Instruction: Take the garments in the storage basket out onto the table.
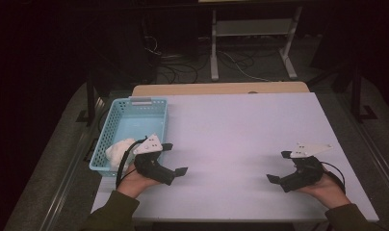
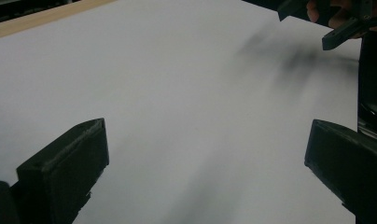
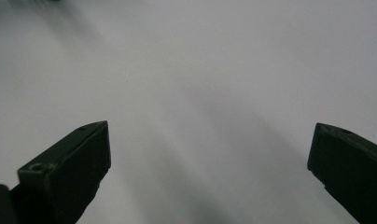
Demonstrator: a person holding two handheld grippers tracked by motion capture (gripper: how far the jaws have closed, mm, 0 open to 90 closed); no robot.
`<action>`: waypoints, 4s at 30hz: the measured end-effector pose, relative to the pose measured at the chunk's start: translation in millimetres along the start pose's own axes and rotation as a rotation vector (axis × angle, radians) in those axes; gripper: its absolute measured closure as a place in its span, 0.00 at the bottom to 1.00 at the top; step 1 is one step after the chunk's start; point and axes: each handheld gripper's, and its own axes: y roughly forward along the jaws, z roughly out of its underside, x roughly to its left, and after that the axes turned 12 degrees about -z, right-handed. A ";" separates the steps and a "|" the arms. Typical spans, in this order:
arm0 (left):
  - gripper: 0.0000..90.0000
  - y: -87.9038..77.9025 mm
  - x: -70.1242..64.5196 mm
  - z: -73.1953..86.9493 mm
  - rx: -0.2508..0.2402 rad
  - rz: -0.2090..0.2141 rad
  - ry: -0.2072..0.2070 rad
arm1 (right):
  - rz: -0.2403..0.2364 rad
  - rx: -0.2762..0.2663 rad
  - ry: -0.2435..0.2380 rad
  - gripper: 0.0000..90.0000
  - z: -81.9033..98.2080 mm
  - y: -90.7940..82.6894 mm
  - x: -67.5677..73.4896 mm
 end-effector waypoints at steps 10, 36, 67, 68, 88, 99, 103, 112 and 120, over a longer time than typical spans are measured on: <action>0.00 -0.1 -1.2 -3.3 -0.007 0.000 -0.013 | -0.002 -0.021 0.009 0.00 1.6 -3.0 -2.3; 0.00 -1.2 2.3 -15.5 -0.015 -0.002 -0.017 | 0.003 -0.051 0.012 0.00 -0.4 -4.2 -0.6; 0.00 7.9 21.9 -38.6 -0.039 -0.030 -0.009 | 0.007 -0.068 0.011 0.00 -1.2 -4.7 -2.4; 0.00 8.2 22.5 -39.2 -0.038 -0.031 -0.006 | 0.006 -0.067 0.012 0.00 -1.2 -4.7 -2.3; 0.00 16.9 39.2 -48.5 -0.042 -0.048 -0.008 | 0.006 -0.068 0.015 0.00 -1.3 -4.5 -2.4; 0.00 24.2 47.3 -47.3 -0.027 -0.053 -0.014 | 0.005 -0.064 0.017 0.00 -1.4 -4.2 -2.7; 0.00 25.4 50.0 -49.7 -0.026 -0.055 -0.010 | 0.006 -0.063 0.016 0.00 -1.3 -3.3 -3.1; 0.00 25.1 57.3 -53.8 -0.029 -0.066 -0.009 | 0.001 -0.064 0.015 0.00 -1.3 -2.7 -2.2; 0.00 23.5 69.3 -50.2 -0.017 -0.094 -0.022 | 0.003 -0.065 0.014 0.00 -1.2 -3.3 -3.2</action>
